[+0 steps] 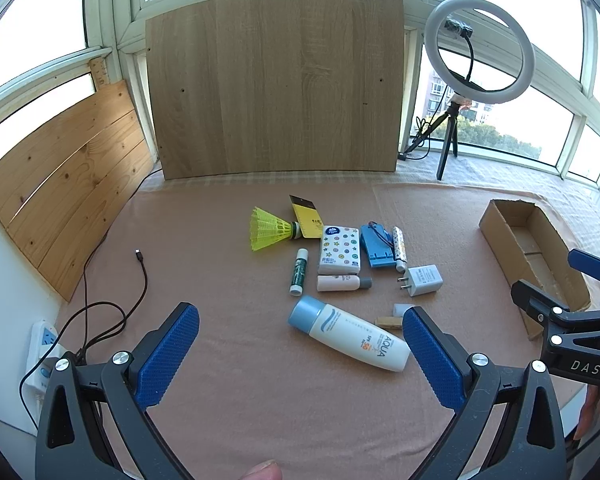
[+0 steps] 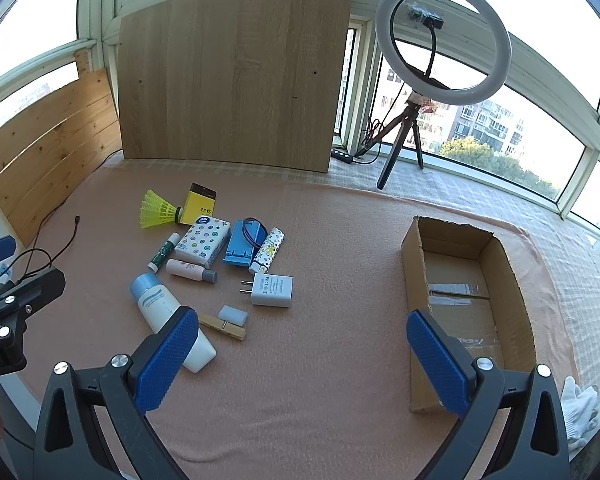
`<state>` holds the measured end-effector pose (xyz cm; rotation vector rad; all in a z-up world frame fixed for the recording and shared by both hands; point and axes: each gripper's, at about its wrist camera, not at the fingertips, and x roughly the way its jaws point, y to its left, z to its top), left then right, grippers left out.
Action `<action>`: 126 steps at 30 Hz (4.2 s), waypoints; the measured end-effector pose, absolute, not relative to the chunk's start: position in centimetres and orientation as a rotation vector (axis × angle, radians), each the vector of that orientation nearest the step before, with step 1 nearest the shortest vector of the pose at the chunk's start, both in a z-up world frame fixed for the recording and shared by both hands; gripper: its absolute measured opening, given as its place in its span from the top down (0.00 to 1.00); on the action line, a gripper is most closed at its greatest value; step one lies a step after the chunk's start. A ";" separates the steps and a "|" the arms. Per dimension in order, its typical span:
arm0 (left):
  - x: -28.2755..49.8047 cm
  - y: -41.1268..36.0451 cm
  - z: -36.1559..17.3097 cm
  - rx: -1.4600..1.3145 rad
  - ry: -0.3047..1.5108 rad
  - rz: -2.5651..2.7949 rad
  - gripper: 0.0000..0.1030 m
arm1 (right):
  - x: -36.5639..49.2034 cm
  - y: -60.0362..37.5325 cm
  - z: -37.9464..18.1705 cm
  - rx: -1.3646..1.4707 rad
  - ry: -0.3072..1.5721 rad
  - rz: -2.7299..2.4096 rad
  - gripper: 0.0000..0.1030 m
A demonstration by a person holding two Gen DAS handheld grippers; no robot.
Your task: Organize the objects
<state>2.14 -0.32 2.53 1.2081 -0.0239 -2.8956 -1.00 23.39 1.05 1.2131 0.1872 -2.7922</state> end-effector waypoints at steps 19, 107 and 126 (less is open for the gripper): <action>2.3 -0.3 2.6 1.210 -0.028 -2.893 0.00 | -0.9 23.3 0.9 1.217 0.192 -2.786 0.00; -4.1 0.6 -13.9 1.820 0.476 -2.669 0.41 | 2.5 14.9 -13.8 1.207 0.406 -2.282 0.62; -5.8 6.6 -1.6 1.601 0.389 -2.945 0.50 | 0.6 19.3 -5.3 0.964 0.315 -2.488 0.63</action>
